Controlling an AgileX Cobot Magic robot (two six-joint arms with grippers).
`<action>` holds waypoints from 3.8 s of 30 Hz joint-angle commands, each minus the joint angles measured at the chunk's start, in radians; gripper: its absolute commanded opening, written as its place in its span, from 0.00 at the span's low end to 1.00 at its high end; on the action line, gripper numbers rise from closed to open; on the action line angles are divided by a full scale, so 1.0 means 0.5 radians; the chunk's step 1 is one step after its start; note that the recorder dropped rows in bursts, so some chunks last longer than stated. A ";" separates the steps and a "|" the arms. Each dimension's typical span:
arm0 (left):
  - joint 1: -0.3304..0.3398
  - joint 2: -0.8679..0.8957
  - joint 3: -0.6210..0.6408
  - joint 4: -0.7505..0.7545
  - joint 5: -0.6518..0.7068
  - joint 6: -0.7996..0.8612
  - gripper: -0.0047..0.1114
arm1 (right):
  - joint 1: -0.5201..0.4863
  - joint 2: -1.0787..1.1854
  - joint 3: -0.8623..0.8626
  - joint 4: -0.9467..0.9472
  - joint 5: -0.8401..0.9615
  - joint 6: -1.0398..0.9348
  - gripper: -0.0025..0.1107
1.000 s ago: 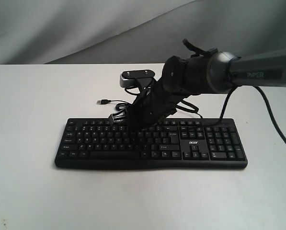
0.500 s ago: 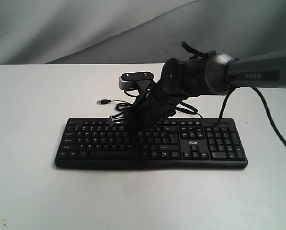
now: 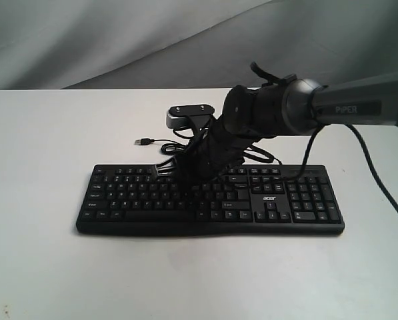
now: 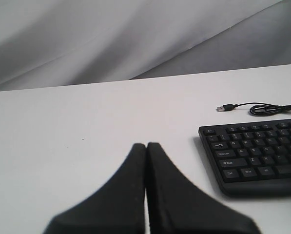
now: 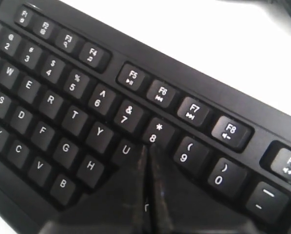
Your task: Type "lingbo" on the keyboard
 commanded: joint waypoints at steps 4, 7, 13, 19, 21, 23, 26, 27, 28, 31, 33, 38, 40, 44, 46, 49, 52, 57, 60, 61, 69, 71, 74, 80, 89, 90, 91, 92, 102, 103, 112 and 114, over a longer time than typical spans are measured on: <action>0.004 -0.005 0.009 -0.016 -0.009 -0.008 0.04 | 0.011 0.004 -0.004 0.003 0.018 0.003 0.02; 0.004 -0.005 0.009 -0.016 -0.009 -0.008 0.04 | 0.011 -0.035 -0.004 -0.006 0.032 -0.002 0.02; 0.004 -0.005 0.009 -0.016 -0.009 -0.008 0.04 | 0.011 -0.143 -0.004 -0.037 0.079 -0.002 0.02; 0.004 -0.005 0.009 -0.016 -0.009 -0.008 0.04 | 0.063 -0.182 -0.004 -0.042 0.162 -0.002 0.02; 0.004 -0.005 0.009 -0.016 -0.009 -0.008 0.04 | 0.098 -0.182 -0.004 -0.053 0.173 -0.002 0.02; 0.004 -0.005 0.009 -0.016 -0.009 -0.008 0.04 | 0.136 -0.182 -0.004 -0.075 0.179 0.016 0.02; 0.004 -0.005 0.009 -0.016 -0.009 -0.008 0.04 | 0.168 -0.182 -0.004 -0.116 0.188 0.064 0.02; 0.004 -0.005 0.009 -0.016 -0.009 -0.008 0.04 | 0.173 -0.182 -0.004 -0.134 0.191 0.088 0.02; 0.004 -0.005 0.009 -0.016 -0.009 -0.008 0.04 | 0.176 -0.182 -0.004 -0.134 0.196 0.089 0.02; 0.004 -0.005 0.009 -0.016 -0.009 -0.008 0.04 | 0.176 -0.182 0.032 -0.134 0.165 0.094 0.02; 0.004 -0.005 0.009 -0.016 -0.009 -0.008 0.04 | 0.176 -0.182 0.070 -0.134 0.132 0.102 0.02; 0.004 -0.005 0.009 -0.016 -0.009 -0.008 0.04 | 0.176 -0.182 0.101 -0.123 0.082 0.066 0.02; 0.004 -0.005 0.009 -0.016 -0.009 -0.008 0.04 | 0.176 -0.182 0.101 -0.086 0.056 0.024 0.02; 0.004 -0.005 0.009 -0.016 -0.009 -0.008 0.04 | 0.192 -0.161 0.101 -0.073 0.010 0.014 0.02; 0.004 -0.005 0.009 -0.016 -0.009 -0.008 0.04 | 0.192 -0.152 0.101 -0.073 -0.010 0.011 0.02; 0.004 -0.005 0.009 -0.016 -0.009 -0.008 0.04 | 0.192 -0.144 0.101 -0.073 -0.039 0.011 0.02; 0.004 -0.005 0.009 -0.016 -0.009 -0.008 0.04 | 0.192 -0.121 0.101 -0.073 -0.049 0.011 0.02; 0.004 -0.005 0.009 -0.016 -0.009 -0.008 0.04 | 0.192 -0.112 0.101 -0.073 -0.076 0.011 0.02; 0.004 -0.005 0.009 -0.016 -0.009 -0.008 0.04 | 0.192 -0.091 0.101 -0.052 -0.076 0.011 0.02; 0.004 -0.005 0.009 -0.016 -0.009 -0.008 0.04 | 0.192 -0.091 0.101 -0.052 -0.076 0.011 0.02; 0.004 -0.005 0.009 -0.016 -0.009 -0.008 0.04 | 0.192 -0.091 0.101 -0.041 -0.085 0.011 0.02; 0.004 -0.005 0.009 -0.016 -0.009 -0.008 0.04 | 0.192 -0.091 0.101 -0.041 -0.085 0.011 0.02; 0.004 -0.005 0.009 -0.016 -0.009 -0.008 0.04 | 0.192 -0.091 0.101 -0.041 -0.085 0.011 0.02; 0.004 -0.005 0.009 -0.016 -0.009 -0.008 0.04 | 0.192 -0.091 0.101 -0.042 -0.081 0.011 0.02; 0.004 -0.005 0.009 -0.016 -0.009 -0.008 0.04 | 0.192 -0.074 0.101 -0.042 -0.072 0.015 0.02; 0.004 -0.005 0.009 -0.016 -0.009 -0.008 0.04 | 0.192 -0.062 0.101 -0.042 -0.063 0.019 0.02; 0.004 -0.005 0.009 -0.016 -0.009 -0.008 0.04 | 0.192 -0.053 0.101 -0.042 -0.058 0.023 0.02; 0.004 -0.005 0.009 -0.016 -0.009 -0.008 0.04 | 0.192 -0.050 0.101 -0.042 -0.058 0.023 0.02; 0.004 -0.005 0.009 -0.016 -0.009 -0.008 0.04 | 0.192 -0.036 0.101 -0.045 -0.050 0.027 0.02; 0.004 -0.005 0.009 -0.016 -0.009 -0.008 0.04 | 0.192 -0.040 0.101 -0.045 -0.050 0.027 0.02; 0.004 -0.005 0.009 -0.016 -0.009 -0.008 0.04 | 0.192 -0.193 0.101 -0.045 -0.087 0.015 0.02; 0.004 -0.005 0.009 -0.016 -0.009 -0.008 0.04 | 0.192 -0.197 0.101 -0.045 -0.101 0.015 0.02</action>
